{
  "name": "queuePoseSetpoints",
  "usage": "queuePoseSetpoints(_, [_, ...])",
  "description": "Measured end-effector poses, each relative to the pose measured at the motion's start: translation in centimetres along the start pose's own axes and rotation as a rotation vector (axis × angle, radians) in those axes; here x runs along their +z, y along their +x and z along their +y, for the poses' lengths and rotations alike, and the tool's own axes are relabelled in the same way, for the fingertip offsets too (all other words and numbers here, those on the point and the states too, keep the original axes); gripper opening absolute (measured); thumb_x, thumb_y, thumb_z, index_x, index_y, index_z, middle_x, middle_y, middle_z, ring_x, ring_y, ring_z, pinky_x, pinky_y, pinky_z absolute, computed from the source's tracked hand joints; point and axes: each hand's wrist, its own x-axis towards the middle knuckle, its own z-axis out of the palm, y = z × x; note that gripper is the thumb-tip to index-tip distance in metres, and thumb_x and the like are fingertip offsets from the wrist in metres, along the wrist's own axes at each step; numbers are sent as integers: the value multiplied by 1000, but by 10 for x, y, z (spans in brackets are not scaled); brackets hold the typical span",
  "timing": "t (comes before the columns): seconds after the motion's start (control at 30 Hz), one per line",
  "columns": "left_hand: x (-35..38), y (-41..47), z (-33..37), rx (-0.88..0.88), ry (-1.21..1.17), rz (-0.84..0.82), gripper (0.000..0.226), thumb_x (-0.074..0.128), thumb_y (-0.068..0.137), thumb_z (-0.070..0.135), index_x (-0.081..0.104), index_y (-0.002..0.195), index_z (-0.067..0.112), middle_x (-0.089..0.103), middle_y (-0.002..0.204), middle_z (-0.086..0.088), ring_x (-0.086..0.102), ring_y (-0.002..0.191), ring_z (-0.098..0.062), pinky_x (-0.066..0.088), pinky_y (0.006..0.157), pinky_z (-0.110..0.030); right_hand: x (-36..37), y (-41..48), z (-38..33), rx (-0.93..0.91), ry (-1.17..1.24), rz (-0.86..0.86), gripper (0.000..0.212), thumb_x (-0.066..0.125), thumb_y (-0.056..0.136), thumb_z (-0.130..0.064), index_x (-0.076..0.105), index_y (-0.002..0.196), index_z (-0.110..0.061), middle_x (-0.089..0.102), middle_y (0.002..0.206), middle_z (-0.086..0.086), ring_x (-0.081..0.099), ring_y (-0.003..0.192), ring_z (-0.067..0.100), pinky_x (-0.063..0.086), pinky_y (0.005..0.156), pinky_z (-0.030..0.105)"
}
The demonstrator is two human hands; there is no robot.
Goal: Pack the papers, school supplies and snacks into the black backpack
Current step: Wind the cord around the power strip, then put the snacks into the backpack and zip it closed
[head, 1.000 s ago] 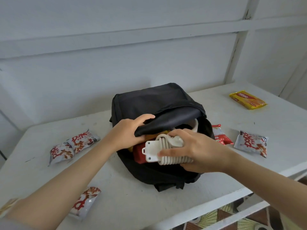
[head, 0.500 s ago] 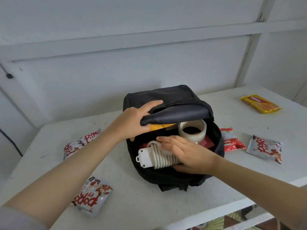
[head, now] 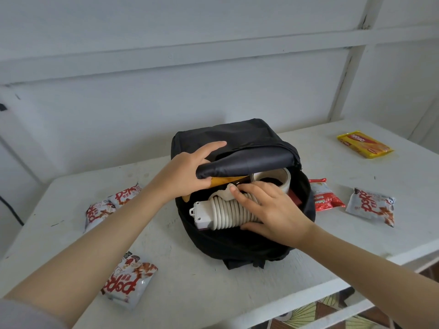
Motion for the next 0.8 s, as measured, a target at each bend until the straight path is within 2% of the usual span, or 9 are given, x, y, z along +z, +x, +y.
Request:
queuePoseSetpoints(0.17, [4,-5,2,3,-2,11,80,72,77,17,29,142,36,67,111,9,63,95,-6,50,81,-16,1,-6,-14,94,-33,108,92,83,64,-38,38,140,-12,58,126,10,59,111,27,50,89,39])
queuePoseSetpoints(0.27, [10,-11,1,-114,-108,39,83,76,73,27,28,140,41,40,141,11,37,129,-6,37,106,-31,-1,-11,-12,153,-30,172,85,79,68,-41,38,138,-18,49,134,12,48,119,28,42,97,43])
queuePoseSetpoints(0.33, [11,-13,7,-271,-237,93,85,72,76,38,19,142,43,22,152,7,24,138,-11,29,107,-31,-6,-14,-8,161,-15,215,79,73,73,-47,37,137,-21,38,142,12,40,126,28,35,103,45])
queuePoseSetpoints(0.47, [3,-12,26,-522,-627,273,62,52,90,43,23,144,29,49,129,11,49,115,-4,36,89,-19,-21,-9,2,230,101,351,66,59,83,-51,37,137,-20,32,147,14,36,132,27,26,109,38])
queuePoseSetpoints(0.53, [-4,-12,33,-543,-780,358,45,43,95,41,37,138,29,57,124,3,56,108,-6,42,92,-25,-33,-3,7,338,174,410,60,50,87,-48,37,138,-18,31,148,14,34,134,24,25,108,33])
queuePoseSetpoints(0.6, [-11,-15,43,-523,-856,384,31,38,97,38,50,125,32,68,105,-3,63,97,-10,48,89,-28,-44,5,12,444,272,458,57,43,90,-44,35,140,-17,31,149,10,31,136,22,24,109,34])
queuePoseSetpoints(0.7, [-11,-21,57,-403,-755,299,24,52,93,23,60,115,29,73,76,0,66,72,-4,50,72,-17,-54,13,20,544,409,551,48,31,95,-36,45,135,-15,47,138,-1,41,129,12,28,109,36])
queuePoseSetpoints(0.73, [-8,-24,61,-357,-680,219,28,59,89,19,59,115,31,73,76,2,65,71,-3,49,73,-16,-55,14,23,566,463,562,45,28,96,-35,53,128,-15,55,129,-5,47,122,7,29,109,37])
queuePoseSetpoints(0.8, [6,-32,61,-261,-441,81,44,69,80,22,54,119,38,71,97,10,62,90,0,46,86,-19,-55,14,24,578,549,520,41,31,96,-36,65,112,-20,66,108,-9,57,105,2,33,107,35])
